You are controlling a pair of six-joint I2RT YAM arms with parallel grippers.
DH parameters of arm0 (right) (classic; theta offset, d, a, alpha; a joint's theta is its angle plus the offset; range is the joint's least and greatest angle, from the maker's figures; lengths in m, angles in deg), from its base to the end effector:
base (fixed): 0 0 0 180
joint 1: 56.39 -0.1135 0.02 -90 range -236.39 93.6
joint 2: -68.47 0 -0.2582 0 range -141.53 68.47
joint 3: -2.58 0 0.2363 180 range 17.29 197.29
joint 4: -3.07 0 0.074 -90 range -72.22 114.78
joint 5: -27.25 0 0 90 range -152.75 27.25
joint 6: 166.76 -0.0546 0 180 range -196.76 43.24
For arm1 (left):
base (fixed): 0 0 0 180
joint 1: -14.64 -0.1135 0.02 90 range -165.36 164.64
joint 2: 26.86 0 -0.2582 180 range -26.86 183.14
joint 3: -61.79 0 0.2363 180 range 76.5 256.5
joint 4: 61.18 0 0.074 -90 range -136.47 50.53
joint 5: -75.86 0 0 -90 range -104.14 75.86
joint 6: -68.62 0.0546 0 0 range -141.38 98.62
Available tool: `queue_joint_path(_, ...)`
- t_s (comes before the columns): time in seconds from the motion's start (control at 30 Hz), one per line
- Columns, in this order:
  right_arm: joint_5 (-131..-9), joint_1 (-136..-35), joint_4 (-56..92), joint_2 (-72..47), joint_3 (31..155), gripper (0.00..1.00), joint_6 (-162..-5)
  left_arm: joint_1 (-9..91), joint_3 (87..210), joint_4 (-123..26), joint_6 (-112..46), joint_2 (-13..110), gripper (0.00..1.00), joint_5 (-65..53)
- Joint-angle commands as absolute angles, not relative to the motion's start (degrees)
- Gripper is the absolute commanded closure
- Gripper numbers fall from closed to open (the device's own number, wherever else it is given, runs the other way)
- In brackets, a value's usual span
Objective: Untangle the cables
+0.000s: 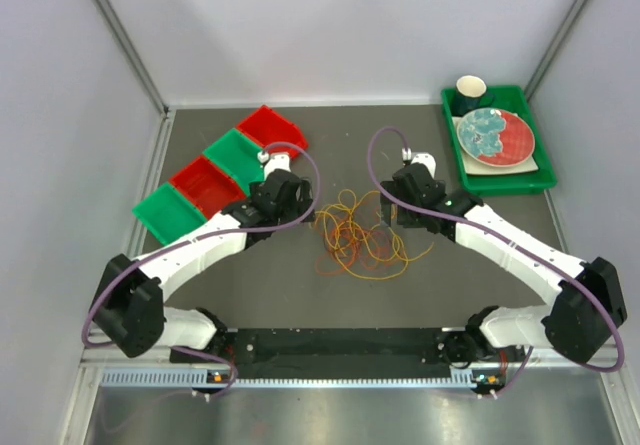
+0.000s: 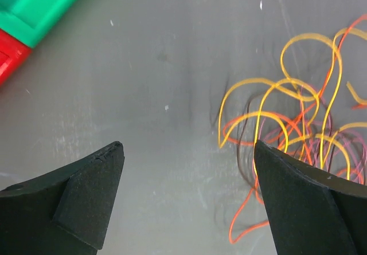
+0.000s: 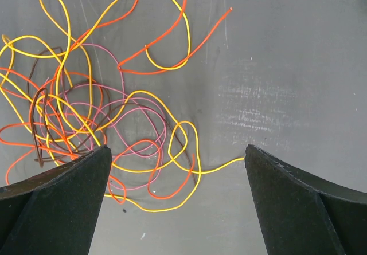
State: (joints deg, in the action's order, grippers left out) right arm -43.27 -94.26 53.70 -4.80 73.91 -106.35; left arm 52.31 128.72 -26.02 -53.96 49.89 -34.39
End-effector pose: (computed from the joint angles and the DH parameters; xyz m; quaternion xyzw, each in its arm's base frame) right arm 0.2149 0.1441 0.2531 -0.0133 0.9350 0.0423 0.3520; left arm 0.2350 -0.1575 0.2360 -0.0269 0.9115 -0.0840 0.4017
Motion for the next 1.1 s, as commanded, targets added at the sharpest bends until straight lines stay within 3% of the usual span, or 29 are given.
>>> queue_joint_path(0.0, -41.57, -94.89, 52.05, -3.95, 74.5, 0.01, -106.56, 52.43, 126.16, -32.41, -55.29, 46.36, 0.01, -41.62)
queue_joint_path(0.17, -42.01, -94.89, 50.92, -2.55, 72.84, 0.01, -106.47, 52.43, 127.29, -27.14, -60.06, 44.42, 0.01, -49.56)
queue_joint_path(0.83, -40.25, -94.8, 48.28, 4.05, 68.27, 0.01, -108.49, 52.52, 132.74, -27.22, -51.71, 55.22, 0.01, -26.37)
queue_joint_path(0.97, -39.99, -94.89, 48.71, 3.87, 68.62, 0.01, -108.58, 52.52, 137.47, -24.77, -50.13, 61.1, 0.11, -24.95)
queue_joint_path(1.0, -40.08, -94.89, 48.8, 3.87, 68.62, 0.01, -108.67, 52.52, 138.36, -23.89, -49.69, 63.64, 0.2, -25.47)
queue_joint_path(1.07, -40.34, -94.89, 48.71, 3.96, 68.35, 0.01, -108.67, 52.43, 140.12, -22.83, -48.9, 65.42, 0.26, -24.34)
